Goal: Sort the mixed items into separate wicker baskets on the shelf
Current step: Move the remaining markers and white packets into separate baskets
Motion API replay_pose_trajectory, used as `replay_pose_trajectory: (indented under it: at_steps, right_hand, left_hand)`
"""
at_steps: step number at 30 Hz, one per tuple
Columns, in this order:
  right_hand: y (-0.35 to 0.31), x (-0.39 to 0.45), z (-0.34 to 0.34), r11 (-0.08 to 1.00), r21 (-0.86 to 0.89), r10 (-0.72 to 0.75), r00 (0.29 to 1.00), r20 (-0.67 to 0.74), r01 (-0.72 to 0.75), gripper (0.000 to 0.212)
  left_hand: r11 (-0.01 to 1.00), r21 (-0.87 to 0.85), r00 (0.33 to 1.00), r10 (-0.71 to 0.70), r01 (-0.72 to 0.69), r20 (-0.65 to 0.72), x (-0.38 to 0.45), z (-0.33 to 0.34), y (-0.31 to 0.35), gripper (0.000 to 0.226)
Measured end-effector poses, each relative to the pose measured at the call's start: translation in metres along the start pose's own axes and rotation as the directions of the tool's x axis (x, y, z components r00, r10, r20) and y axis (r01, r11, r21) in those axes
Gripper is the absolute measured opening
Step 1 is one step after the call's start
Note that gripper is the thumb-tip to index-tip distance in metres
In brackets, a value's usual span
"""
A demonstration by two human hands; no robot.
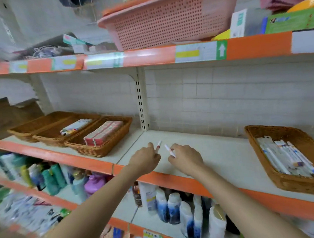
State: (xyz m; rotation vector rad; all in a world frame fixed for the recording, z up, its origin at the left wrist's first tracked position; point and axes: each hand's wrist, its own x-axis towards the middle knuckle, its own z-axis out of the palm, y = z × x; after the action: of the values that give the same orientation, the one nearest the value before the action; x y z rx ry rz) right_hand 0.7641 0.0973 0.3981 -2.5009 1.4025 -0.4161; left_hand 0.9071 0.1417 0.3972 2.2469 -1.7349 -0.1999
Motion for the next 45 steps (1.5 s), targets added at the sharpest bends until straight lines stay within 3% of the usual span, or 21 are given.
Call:
replay_pose_trajectory:
  at_steps: [5, 13, 19, 27, 36, 40, 45]
  right_hand:
    - [-0.072, 0.017, 0.032, 0.998, 0.062, -0.035, 0.999, 0.018, 0.034, 0.035]
    - [-0.147, 0.074, 0.06, 0.985, 0.115, -0.132, 0.991, -0.008, 0.132, 0.032]
    - [-0.179, 0.141, 0.071, 0.97, 0.155, -0.185, 0.982, -0.022, 0.186, 0.038]
    - [-0.208, 0.204, 0.091, 0.96, 0.154, -0.241, 0.97, 0.018, 0.235, 0.034]
    - [-0.258, 0.257, 0.126, 0.969, 0.159, -0.198, 0.98, 0.039, 0.189, 0.019]
    - [-0.301, 0.279, 0.143, 0.975, 0.173, -0.147, 0.989, 0.034, 0.139, 0.032]
    - [-0.353, 0.303, 0.163, 0.99, 0.115, -0.088, 0.996, 0.009, 0.087, 0.032]
  left_hand:
    - [0.998, 0.034, 0.997, -0.042, 0.044, -0.068, -0.012, -0.022, -0.07, 0.026]
    - [0.995, -0.051, 0.976, -0.099, 0.09, -0.195, 0.012, -0.05, -0.156, 0.037]
    - [0.99, -0.026, 0.957, -0.141, 0.14, -0.254, 0.055, -0.071, -0.194, 0.029]
    - [0.974, -0.017, 0.946, -0.222, 0.225, -0.238, 0.102, -0.091, -0.247, 0.018]
    - [0.975, -0.006, 0.949, -0.218, 0.223, -0.227, 0.149, -0.109, -0.321, 0.029]
    - [0.977, -0.007, 0.954, -0.21, 0.214, -0.212, 0.167, -0.124, -0.368, 0.025]
    - [0.983, -0.033, 0.97, -0.182, 0.179, -0.159, 0.186, -0.138, -0.427, 0.02]
